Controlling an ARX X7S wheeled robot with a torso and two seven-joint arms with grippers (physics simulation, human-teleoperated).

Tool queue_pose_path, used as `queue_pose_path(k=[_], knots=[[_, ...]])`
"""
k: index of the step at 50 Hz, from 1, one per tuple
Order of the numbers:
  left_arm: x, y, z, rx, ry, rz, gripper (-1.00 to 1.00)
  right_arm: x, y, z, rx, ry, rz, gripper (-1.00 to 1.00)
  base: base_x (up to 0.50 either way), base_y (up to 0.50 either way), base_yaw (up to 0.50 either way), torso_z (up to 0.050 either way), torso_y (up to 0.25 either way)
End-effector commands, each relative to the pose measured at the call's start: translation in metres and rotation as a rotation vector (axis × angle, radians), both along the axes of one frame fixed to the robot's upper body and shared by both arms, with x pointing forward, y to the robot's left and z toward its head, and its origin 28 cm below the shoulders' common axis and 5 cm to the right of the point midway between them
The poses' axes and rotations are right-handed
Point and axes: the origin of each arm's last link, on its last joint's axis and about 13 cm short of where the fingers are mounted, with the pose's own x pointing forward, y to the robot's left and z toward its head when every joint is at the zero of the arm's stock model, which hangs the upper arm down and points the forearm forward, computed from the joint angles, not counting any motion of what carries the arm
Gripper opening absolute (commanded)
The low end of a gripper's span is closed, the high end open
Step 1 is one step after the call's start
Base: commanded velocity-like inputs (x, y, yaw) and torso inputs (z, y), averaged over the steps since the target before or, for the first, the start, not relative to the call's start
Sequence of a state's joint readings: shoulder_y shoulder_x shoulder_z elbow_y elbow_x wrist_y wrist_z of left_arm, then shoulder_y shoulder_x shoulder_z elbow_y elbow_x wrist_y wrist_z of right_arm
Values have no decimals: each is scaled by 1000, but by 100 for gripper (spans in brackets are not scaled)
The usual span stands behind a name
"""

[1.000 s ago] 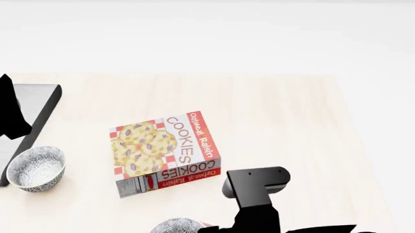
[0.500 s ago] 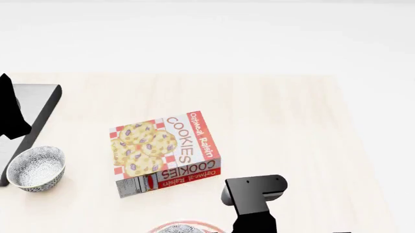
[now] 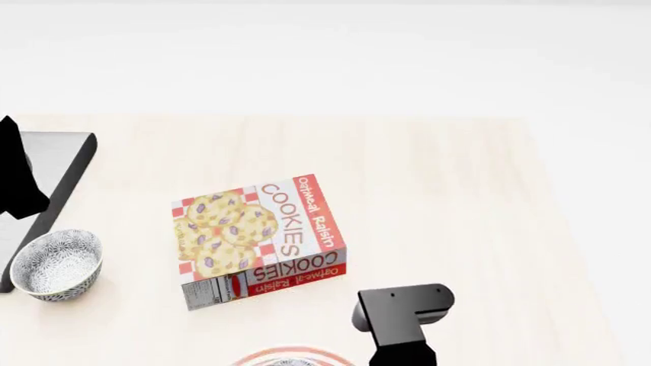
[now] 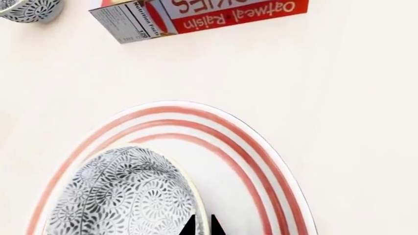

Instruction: Pick the akita bowl next to the plate and place it on the plate.

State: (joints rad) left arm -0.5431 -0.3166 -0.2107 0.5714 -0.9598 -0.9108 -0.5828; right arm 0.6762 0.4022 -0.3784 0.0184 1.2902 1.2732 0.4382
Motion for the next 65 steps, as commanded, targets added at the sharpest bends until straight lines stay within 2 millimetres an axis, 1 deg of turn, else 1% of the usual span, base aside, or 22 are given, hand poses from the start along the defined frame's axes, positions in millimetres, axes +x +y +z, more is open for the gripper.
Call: queue_pose_path(k=[1, 6, 7, 10, 13, 15, 27, 30, 31, 34, 42, 47, 50, 52, 53, 54, 56, 58, 60, 62, 65], knots=[[0, 0, 0, 2, -1, 0, 100, 1, 0, -4, 3, -1, -4, -100, 0, 0, 0, 0, 0], [0, 0, 0, 2, -1, 0, 100, 1, -1, -4, 13, -9, 0, -100, 0, 0, 0, 0, 0], [0, 0, 0, 2, -1, 1, 100, 0, -1, -2, 17, -14, 8, 100, 0, 0, 0, 0, 0], [0, 0, 0, 2, -1, 1, 100, -1, -3, 6, 15, -49, 10, 100, 0, 0, 0, 0, 0], [0, 0, 1, 3, -1, 2, 100, -5, -5, 18, 6, -81, 13, 100, 0, 0, 0, 0, 0], [0, 0, 1, 3, 0, 1, 100, -5, -5, 19, 5, -86, 15, 100, 0, 0, 0, 0, 0], [1, 0, 1, 1, -1, 2, 100, -13, -12, 50, -21, -199, -16, 100, 0, 0, 0, 0, 0], [1, 0, 0, 2, 0, 3, 100, -15, -13, 53, -24, -219, -20, 100, 0, 0, 0, 0, 0], [1, 0, 0, 2, 1, 3, 100, -16, -15, 56, -43, -264, -22, 100, 0, 0, 0, 0, 0], [0, -1, 1, 2, 1, 3, 100, -18, -17, 61, -25, -270, -37, 100, 0, 0, 0, 0, 0], [0, 0, 0, 1, 2, 4, 100, -32, -23, 73, -30, -374, -67, 100, 0, 0, 0, 0, 0], [1, 0, -2, 0, 2, 3, 100, -41, -24, 72, -45, -433, -88, 100, 0, 0, 0, 0, 0], [1, 0, -2, 0, 2, 3, 100, -46, -24, 71, -59, -514, -102, 100, 0, 0, 0, 0, 0], [1, 0, -2, -1, 2, 2, 100, -49, -25, 69, -54, -519, -118, 100, 0, 0, 0, 0, 0], [1, 0, -2, -1, 2, 2, 100, -49, -25, 69, -54, -519, -118, 100, 0, 0, 0, 0, 0], [1, 0, -2, 0, 2, 3, 100, -49, -25, 66, -68, -565, -168, 100, 0, 0, 0, 0, 0], [1, 0, -1, 0, 1, 3, 100, -49, -27, 62, -95, -584, -210, 100, 0, 0, 0, 0, 0], [1, 0, -1, 0, 1, 4, 100, -50, -27, 61, -113, -623, -212, 100, 0, 0, 0, 0, 0], [1, 0, 0, 0, 2, 3, 100, -50, -27, 58, -122, -640, -250, 100, 0, 0, 0, 0, 0], [1, 0, -1, 1, 2, 3, 100, -48, -28, 53, -156, -650, -266, 100, 0, 0, 0, 0, 0], [1, 0, 0, 1, 1, 4, 100, -46, -30, 43, -152, -696, -314, 100, 0, 0, 0, 0, 0]])
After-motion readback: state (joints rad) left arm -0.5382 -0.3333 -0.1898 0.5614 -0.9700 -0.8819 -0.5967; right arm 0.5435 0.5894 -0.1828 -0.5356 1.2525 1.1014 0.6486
